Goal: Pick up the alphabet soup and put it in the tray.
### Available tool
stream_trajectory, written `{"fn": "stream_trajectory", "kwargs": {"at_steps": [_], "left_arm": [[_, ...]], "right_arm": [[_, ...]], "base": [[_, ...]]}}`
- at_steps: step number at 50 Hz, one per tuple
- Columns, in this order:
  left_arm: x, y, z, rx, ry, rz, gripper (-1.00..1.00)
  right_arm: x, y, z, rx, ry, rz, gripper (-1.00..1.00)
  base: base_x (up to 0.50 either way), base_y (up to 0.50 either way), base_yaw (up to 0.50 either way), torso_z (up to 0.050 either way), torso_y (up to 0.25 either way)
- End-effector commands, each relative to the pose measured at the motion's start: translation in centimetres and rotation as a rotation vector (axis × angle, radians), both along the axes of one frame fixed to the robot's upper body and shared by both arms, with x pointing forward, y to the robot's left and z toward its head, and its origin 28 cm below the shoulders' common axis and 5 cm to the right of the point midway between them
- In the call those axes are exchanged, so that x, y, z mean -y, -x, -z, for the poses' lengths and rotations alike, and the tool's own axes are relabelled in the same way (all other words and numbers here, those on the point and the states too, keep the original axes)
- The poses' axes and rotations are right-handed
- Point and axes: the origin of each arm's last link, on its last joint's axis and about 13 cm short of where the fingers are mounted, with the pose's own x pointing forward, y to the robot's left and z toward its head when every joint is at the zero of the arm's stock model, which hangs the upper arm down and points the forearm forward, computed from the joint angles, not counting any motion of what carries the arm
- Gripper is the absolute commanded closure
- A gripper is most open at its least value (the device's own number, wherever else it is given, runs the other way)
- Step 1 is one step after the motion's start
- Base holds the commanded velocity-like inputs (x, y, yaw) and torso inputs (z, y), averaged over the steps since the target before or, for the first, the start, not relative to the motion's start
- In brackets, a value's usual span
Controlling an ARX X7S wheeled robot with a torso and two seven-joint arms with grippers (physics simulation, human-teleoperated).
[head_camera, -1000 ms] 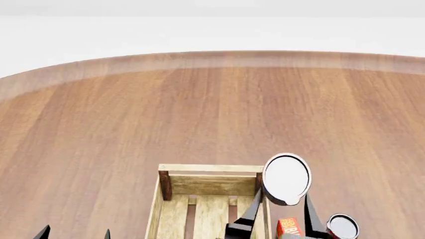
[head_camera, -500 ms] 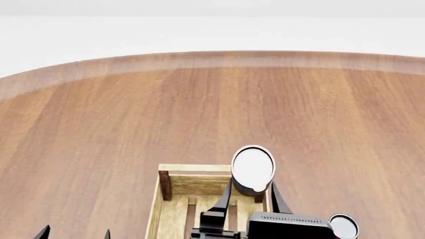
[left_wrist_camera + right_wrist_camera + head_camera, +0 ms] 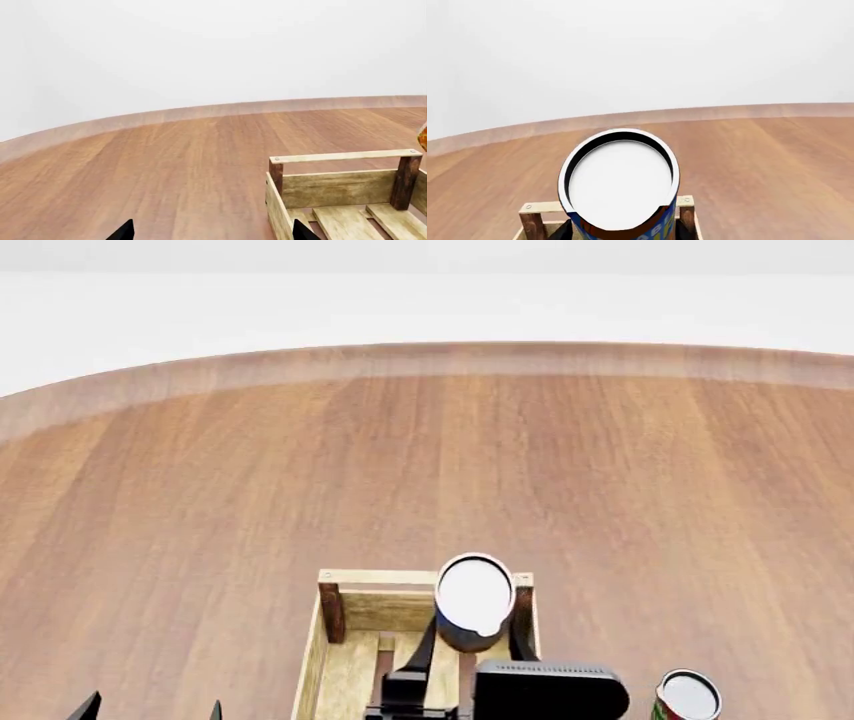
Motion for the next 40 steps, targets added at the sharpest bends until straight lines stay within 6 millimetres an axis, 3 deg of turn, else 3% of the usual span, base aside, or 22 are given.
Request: {"fn": "stream_trajectory", "kwargs": {"at_steps": [1, 40], "left_arm": [[0.0, 0.1, 0.0, 0.0, 0.0, 0.0, -1.0], [0.0, 0.0, 0.0, 0.0, 0.0, 0.0, -1.0]], "right_arm": [[-0.3, -0.7, 0.6, -0.008, 0.023, -0.032, 1.0], [-1.3, -0.6, 3.2, -0.108, 0.016, -0.122, 1.0]], "base": [[0.0, 0.0, 0.0, 0.0, 0.0], [0.0, 0.0, 0.0, 0.0, 0.001]]}}
